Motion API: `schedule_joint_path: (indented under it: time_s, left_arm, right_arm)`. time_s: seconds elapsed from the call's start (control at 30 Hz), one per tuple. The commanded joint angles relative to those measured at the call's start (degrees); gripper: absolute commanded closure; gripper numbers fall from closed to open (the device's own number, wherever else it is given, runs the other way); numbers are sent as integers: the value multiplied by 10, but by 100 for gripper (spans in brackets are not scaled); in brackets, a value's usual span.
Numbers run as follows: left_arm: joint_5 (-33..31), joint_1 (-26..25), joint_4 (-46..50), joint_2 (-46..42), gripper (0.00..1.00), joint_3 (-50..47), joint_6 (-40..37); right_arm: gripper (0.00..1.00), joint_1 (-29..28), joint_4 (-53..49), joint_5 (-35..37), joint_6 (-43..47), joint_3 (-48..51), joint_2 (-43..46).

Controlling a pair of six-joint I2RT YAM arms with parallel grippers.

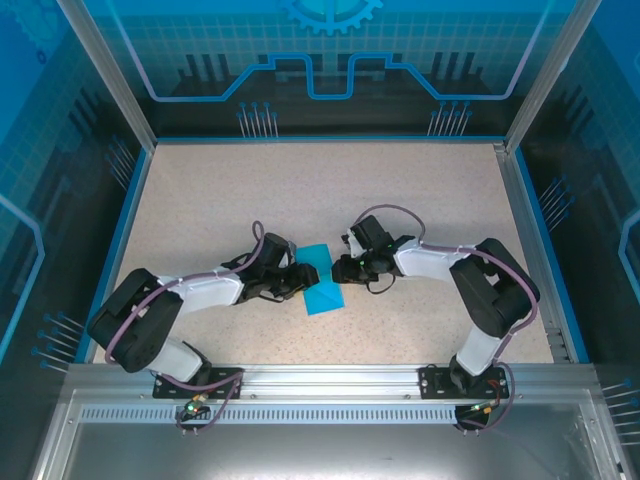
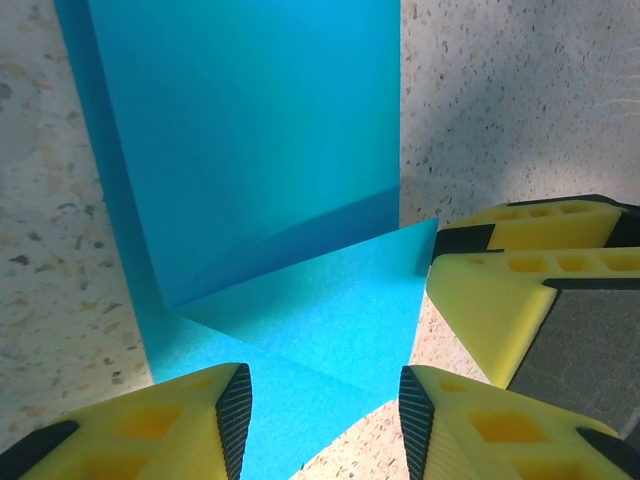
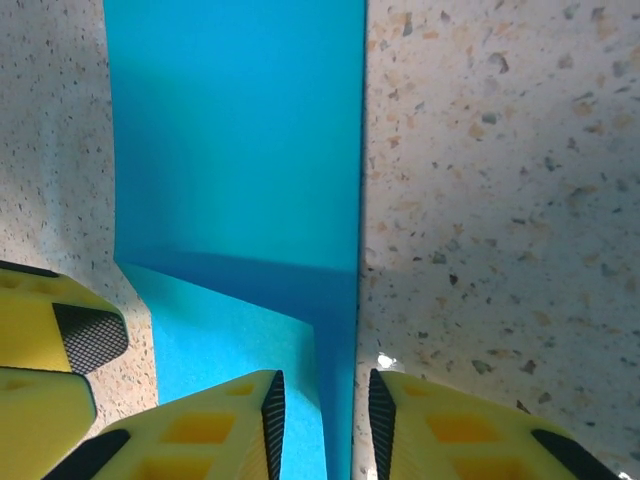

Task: Fold a paper plane with a square sheet of paper (pick it up from the middle)
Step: Fold the triangle a second time at the center of the table.

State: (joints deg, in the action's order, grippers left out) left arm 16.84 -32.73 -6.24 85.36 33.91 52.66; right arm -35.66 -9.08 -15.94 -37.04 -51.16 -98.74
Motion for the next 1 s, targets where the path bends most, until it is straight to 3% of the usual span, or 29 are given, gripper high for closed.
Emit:
schedule_joint_path:
  time_s: [0.0,0.6,0.97]
  left_arm:
    - [22,4,-22,13,54,-3,11]
    - [21,4,-18,44,51,9,29]
    - [26,4,-26,58,61,36,3]
  right_arm:
    - [72,9,13,-18,3,-12,-7]
    - [79,17,-4,-1,-8,-15,-18]
    - [79,18,-3,0,-8,-9,-14]
